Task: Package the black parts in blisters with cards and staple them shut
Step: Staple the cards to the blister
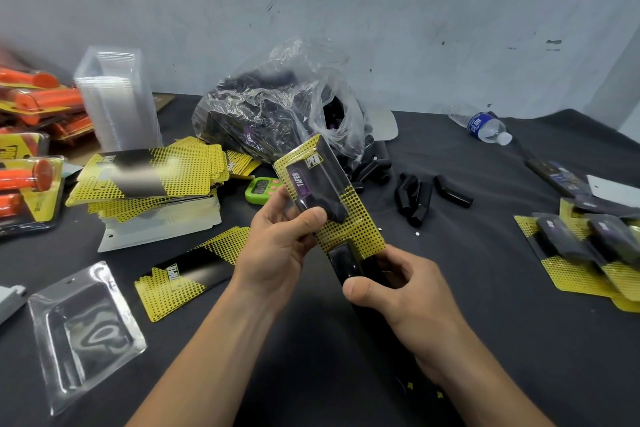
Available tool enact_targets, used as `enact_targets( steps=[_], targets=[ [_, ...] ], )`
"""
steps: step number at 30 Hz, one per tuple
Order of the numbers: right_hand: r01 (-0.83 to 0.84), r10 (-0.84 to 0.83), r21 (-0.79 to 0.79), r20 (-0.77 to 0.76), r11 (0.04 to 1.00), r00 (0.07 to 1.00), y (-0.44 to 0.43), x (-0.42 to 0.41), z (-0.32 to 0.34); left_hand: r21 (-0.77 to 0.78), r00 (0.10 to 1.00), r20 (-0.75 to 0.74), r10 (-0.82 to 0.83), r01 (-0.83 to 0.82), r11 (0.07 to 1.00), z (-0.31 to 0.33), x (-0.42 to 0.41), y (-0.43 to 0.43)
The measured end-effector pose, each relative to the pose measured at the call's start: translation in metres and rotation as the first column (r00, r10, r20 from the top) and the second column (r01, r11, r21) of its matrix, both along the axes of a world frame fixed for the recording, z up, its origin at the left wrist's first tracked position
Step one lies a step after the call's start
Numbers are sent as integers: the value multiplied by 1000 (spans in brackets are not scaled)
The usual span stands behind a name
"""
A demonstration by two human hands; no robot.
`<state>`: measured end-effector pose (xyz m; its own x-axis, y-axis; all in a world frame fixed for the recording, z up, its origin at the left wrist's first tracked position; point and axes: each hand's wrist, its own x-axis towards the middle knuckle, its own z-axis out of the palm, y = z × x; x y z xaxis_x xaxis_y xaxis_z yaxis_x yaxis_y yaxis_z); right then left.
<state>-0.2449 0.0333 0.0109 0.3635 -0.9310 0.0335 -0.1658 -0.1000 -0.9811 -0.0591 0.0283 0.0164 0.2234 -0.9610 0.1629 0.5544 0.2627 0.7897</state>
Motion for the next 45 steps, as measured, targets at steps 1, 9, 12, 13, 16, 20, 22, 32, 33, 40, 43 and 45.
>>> enact_targets(
  steps=[1,9,12,13,16,20,22,32,33,40,43,45],
  targets=[
    [6,-6,1,-1,1000,1000,0,0,0,0,1000,7,1,-1,1000,0,0,0],
    [53,-52,-2,33,999,998,3,4,1,12,999,50,9,-10,1000,1,-3,1],
    [86,-87,23,51,996,995,3,6,1,7,999,52,5,-5,1000,0,-4,1],
    [90,-92,29,54,995,994,3,6,2,5,999,49,3,-4,1000,0,-4,1],
    [108,-111,56,62,993,992,3,6,6,10,999,36,-6,6,1000,-1,-4,0],
    [96,-101,83,65,992,993,3,6,10,33,1000,24,13,-13,999,-3,-3,-2],
    [85,-90,99,48,991,995,1,6,12,39,999,32,21,-22,999,-5,-3,-2],
    [-168,80,435,214,885,974,-15,-18,15,260,961,-100,257,-225,939,-3,17,-7],
    [-190,79,489,239,851,968,-19,-23,15,274,959,-108,261,-224,935,-3,18,-6],
    [-514,314,492,434,703,845,-28,-32,15,294,967,-85,240,-206,933,-2,17,-5],
    [-460,320,510,341,727,884,-30,-30,10,300,969,-80,233,-200,933,-2,16,-6],
    [-428,313,527,298,734,902,-32,-31,7,295,970,-85,226,-192,936,-2,16,-7]
  ],
)
